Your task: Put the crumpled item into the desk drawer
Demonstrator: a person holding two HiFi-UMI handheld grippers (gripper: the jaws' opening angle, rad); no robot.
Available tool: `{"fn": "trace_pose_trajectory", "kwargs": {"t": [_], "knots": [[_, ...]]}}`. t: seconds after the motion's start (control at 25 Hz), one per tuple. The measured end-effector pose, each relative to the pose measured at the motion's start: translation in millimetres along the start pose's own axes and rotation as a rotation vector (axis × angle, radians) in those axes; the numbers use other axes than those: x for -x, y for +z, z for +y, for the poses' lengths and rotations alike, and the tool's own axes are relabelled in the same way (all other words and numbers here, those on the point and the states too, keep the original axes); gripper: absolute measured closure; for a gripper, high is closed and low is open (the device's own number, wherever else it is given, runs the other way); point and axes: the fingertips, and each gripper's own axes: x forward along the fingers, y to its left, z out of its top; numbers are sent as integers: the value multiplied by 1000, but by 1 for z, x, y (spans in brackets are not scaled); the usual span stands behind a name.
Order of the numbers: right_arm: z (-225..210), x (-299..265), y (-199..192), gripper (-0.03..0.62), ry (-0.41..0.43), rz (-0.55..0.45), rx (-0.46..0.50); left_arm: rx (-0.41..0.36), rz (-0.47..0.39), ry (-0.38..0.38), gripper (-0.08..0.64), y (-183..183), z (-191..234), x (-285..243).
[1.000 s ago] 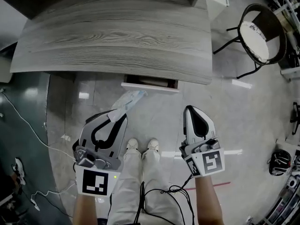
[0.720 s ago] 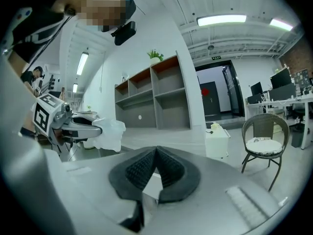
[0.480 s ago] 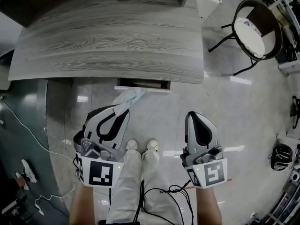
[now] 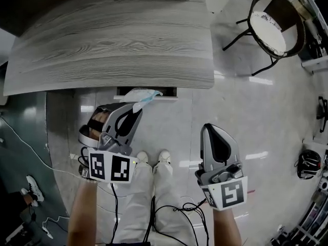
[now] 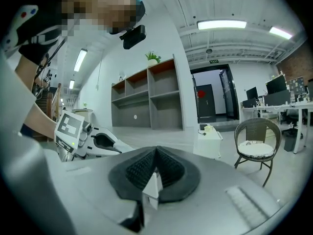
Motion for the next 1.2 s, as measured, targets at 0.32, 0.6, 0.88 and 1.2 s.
{"fn": "trace_pose_trajectory", "kwargs": {"t": [0.32,0.6,0.88,1.2], "knots": [[-10,7,-10,583,-21,20,-11,-93,117,-41,511,-21,-3,-37],[-10,10,-16,583,-30,35,-25,-45,159,-90,509,-31,-1,-50],[-5,11,-21,583,-35,50,-23,45,153,-119,428,-35,-4,-49],[9,15,10,583,-31,24,20,240,63,-60,444,-18,9,-13]]}}
